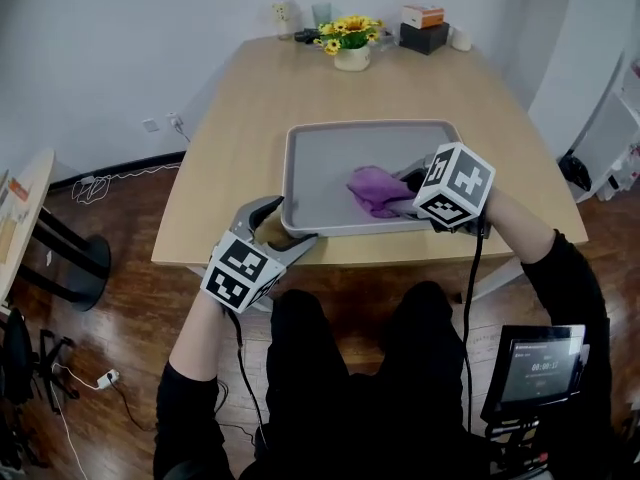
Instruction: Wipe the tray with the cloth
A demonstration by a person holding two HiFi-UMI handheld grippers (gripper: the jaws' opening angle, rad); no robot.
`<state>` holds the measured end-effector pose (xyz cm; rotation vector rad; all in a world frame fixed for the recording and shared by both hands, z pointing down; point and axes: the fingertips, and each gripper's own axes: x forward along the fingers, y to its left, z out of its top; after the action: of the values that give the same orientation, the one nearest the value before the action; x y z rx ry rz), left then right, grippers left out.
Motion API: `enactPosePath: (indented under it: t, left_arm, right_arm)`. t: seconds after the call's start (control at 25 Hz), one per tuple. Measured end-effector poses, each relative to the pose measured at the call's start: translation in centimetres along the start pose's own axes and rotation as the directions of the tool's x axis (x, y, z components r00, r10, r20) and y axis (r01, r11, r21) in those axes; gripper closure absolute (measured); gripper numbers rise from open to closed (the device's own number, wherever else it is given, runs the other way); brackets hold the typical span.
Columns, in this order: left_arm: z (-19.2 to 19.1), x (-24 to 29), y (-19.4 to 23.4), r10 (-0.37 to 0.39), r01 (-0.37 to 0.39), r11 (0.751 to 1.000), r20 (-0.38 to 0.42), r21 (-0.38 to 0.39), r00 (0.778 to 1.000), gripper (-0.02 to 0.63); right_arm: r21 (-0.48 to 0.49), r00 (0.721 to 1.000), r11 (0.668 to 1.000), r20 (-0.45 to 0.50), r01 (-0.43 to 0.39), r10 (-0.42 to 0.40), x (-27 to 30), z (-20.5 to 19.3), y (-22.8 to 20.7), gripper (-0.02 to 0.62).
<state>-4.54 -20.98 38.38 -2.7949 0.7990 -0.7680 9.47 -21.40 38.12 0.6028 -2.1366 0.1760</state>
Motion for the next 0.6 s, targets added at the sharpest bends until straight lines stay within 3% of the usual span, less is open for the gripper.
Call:
enactPosePath:
  t: [0.4, 0.52, 0.6]
  left_arm:
    - [0.1, 0.3, -0.1, 0.004, -0.004, 1.000, -0.001, -0.002, 1.000, 0.259]
    - [0.6, -0.6, -0.2, 0.045, -0.044, 0.998, -0.021, 0.049, 0.999, 0.292]
    - [2.7, -1.9, -0.1, 0.106, -0.108, 0.987, 0.016, 0.116, 0.994, 0.320]
  right_arm:
    - [0.096, 0.995, 0.990, -0.028, 0.100, -0.098, -4.9, -6.6, -4.0, 0.488]
    - [0.118, 0.986, 0.981, 0.042, 0.154, -0.160, -6.5, -6.3, -4.6, 0.488]
    - [0.152, 0.972, 0.973, 0.136, 0.172, -0.193, -8.3, -5.1, -4.8, 0.488]
